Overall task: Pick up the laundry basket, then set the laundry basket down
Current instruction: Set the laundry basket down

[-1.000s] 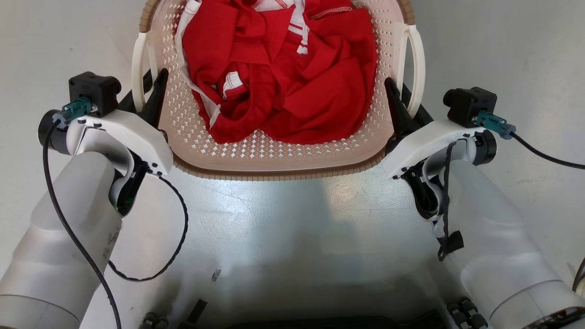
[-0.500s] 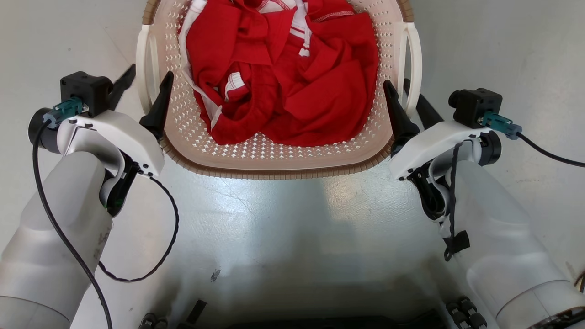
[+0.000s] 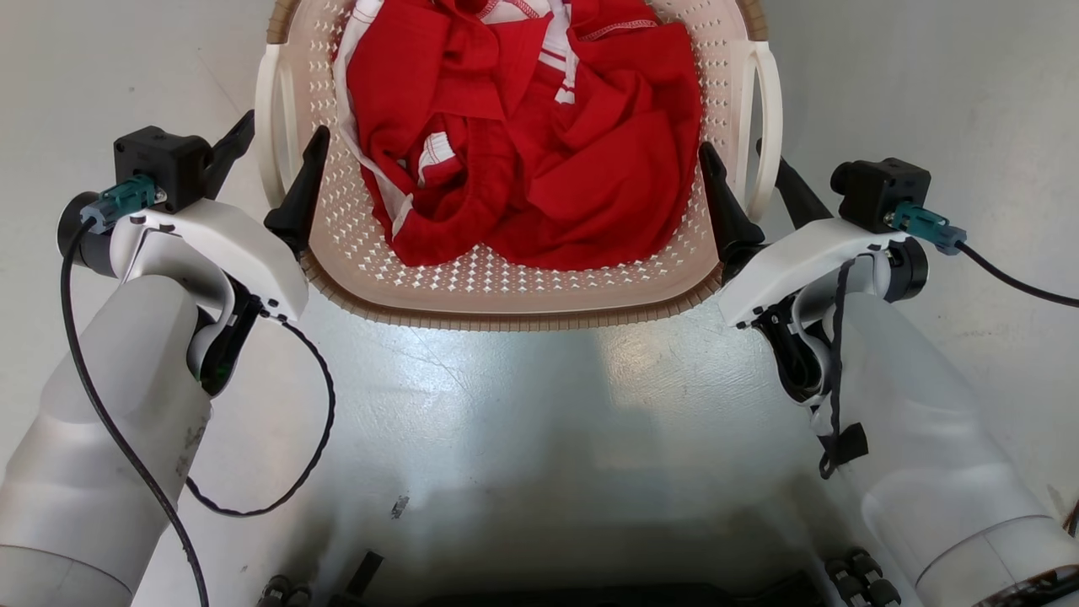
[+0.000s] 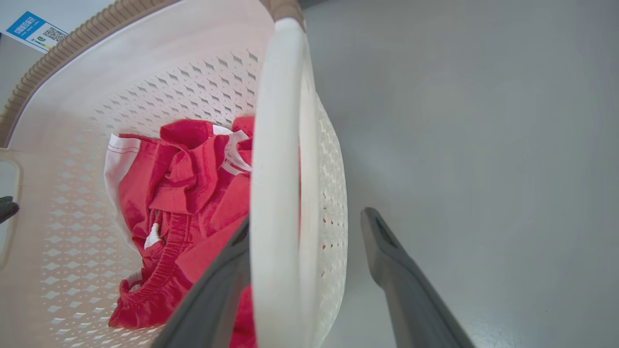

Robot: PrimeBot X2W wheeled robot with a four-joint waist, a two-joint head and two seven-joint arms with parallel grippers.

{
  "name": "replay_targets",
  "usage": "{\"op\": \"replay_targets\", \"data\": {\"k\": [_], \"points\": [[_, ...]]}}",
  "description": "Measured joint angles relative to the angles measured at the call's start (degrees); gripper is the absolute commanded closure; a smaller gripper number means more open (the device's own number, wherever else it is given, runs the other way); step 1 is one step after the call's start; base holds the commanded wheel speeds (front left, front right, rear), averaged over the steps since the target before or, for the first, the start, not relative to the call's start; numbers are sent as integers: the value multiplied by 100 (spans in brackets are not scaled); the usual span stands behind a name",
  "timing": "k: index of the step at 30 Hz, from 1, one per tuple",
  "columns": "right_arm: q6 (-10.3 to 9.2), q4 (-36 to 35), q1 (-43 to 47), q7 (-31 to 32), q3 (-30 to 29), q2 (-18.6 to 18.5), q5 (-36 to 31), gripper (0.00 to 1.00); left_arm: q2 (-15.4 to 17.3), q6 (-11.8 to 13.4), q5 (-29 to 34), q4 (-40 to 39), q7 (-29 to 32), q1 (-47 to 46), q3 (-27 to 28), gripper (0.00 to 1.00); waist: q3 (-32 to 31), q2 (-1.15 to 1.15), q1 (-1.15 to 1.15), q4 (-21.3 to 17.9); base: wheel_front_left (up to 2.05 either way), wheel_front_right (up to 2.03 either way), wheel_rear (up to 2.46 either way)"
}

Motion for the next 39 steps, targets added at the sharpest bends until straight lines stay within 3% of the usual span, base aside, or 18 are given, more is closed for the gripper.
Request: {"op": "replay_targets", "data": {"k": [19,30,39], "points": [[0,-488,322,1,-381,0,-477,0,-113,0,-9,-218,0,292,344,0,-570,0,0,-30,0,0,0],[0,-1336,1310,5,-1000,14,-1214,0,-279,0,-58,-678,-3,1288,1025,0,-1705,0,0,-100,0,0,0],[0,-1780,2303,5,-1460,49,-1685,0,-632,0,43,-854,-3,2153,1500,0,-2883,0,0,-139,0,0,0]]}}
